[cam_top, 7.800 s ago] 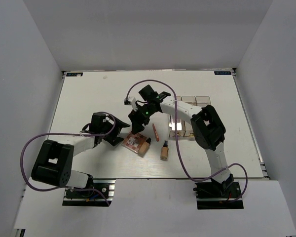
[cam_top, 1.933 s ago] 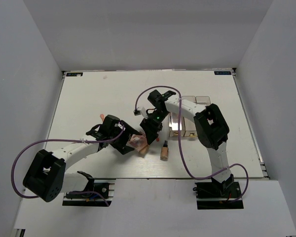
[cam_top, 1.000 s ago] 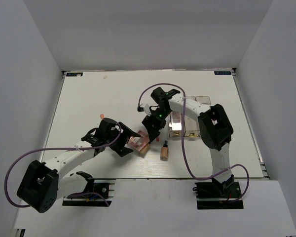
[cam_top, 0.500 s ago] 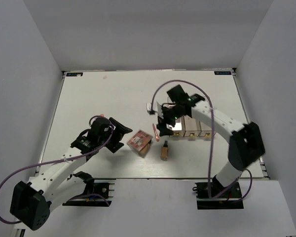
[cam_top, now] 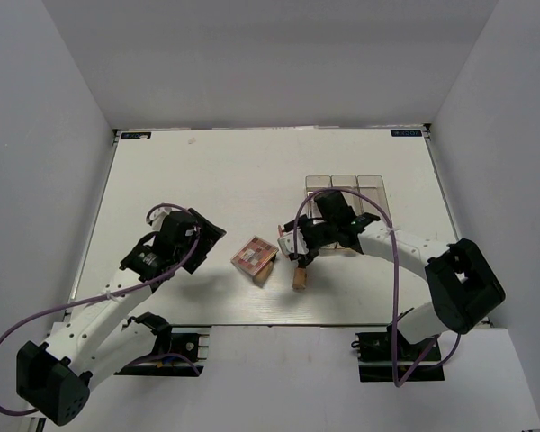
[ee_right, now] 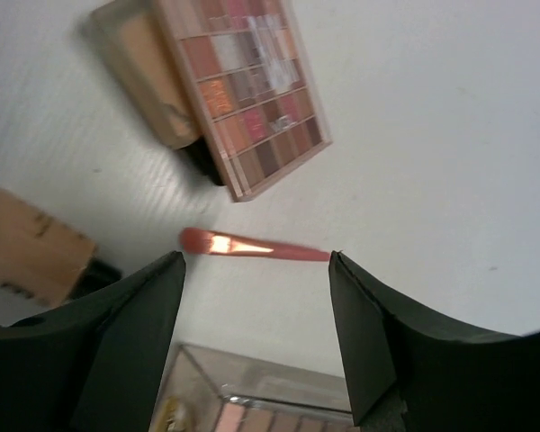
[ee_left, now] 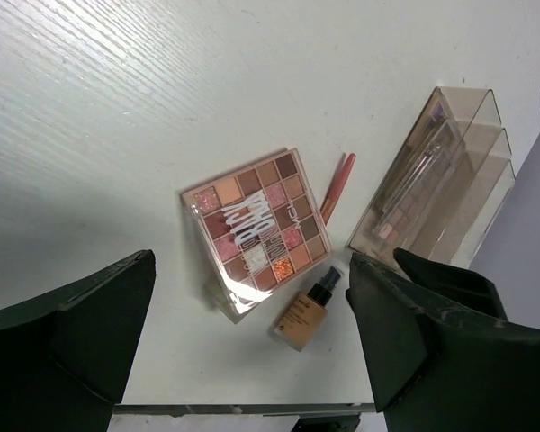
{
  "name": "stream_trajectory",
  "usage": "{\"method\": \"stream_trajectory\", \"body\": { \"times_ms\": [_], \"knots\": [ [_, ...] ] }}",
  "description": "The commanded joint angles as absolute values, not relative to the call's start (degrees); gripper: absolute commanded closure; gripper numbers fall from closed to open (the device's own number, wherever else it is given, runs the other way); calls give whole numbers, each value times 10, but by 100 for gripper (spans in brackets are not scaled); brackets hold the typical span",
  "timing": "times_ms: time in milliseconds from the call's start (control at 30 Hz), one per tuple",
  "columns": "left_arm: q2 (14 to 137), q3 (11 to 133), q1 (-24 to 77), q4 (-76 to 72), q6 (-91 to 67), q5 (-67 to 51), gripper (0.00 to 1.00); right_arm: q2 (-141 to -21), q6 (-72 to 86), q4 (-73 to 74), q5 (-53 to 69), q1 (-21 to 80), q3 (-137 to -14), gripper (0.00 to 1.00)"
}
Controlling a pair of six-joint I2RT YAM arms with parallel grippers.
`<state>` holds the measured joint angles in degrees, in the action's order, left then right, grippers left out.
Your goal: Organize the makeup
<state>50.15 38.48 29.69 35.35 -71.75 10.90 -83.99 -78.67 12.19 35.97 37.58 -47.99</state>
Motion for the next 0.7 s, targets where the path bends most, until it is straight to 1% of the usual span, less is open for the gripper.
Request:
{"method": "stream_trajectory", "body": {
  "times_ms": [0, 67, 200, 667],
  "knots": [
    [489, 389, 294, 367, -707, 130, 2, -847, -809, 6, 358, 388, -475, 30],
    [490, 388, 294, 367, -706, 132, 2, -850, -809, -22, 356, 393, -470, 30],
    [492, 381, 294, 357, -707, 128, 2, -862, -830, -32, 353, 405, -462, 30],
    [516, 374, 294, 337, -708, 113, 2, -889, -902, 39, 363, 419, -476, 33]
  ]
}}
